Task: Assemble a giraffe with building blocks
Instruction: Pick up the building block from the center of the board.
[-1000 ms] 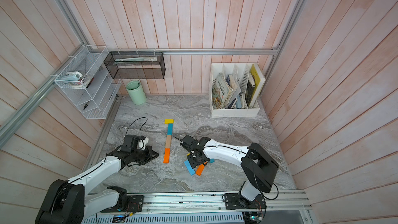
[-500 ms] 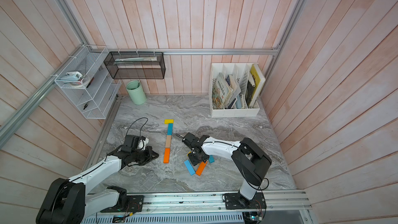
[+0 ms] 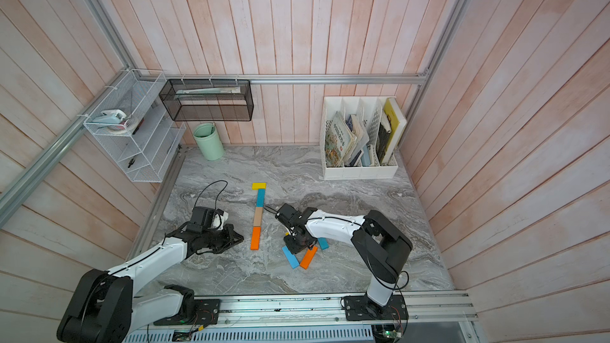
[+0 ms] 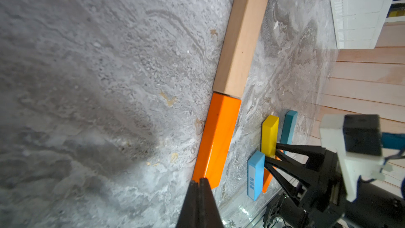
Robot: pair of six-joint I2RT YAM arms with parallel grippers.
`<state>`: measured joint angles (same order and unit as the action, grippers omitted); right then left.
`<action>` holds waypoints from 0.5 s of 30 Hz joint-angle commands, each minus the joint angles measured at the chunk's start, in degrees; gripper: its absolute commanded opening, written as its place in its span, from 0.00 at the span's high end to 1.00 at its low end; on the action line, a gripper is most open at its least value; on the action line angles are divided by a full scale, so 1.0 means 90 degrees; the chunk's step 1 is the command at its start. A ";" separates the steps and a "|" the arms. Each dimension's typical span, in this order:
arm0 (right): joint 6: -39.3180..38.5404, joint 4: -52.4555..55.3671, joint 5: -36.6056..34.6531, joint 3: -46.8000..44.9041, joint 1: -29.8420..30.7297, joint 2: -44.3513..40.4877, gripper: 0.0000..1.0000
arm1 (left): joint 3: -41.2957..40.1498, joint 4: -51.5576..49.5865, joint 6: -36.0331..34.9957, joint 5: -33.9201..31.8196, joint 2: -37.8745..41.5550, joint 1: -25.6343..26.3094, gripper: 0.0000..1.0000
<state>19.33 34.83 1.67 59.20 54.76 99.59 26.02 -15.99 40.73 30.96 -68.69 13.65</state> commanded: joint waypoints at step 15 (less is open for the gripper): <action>-0.1104 0.0335 -0.0492 0.0321 0.1049 -0.0098 0.74 | 0.0110 -0.0049 -0.0213 -0.0119 -0.0005 -0.0057 1.00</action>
<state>13.28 38.11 -0.80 60.71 63.88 100.31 26.02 -15.68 40.40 31.00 -68.47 13.65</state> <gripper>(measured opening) 0.318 0.053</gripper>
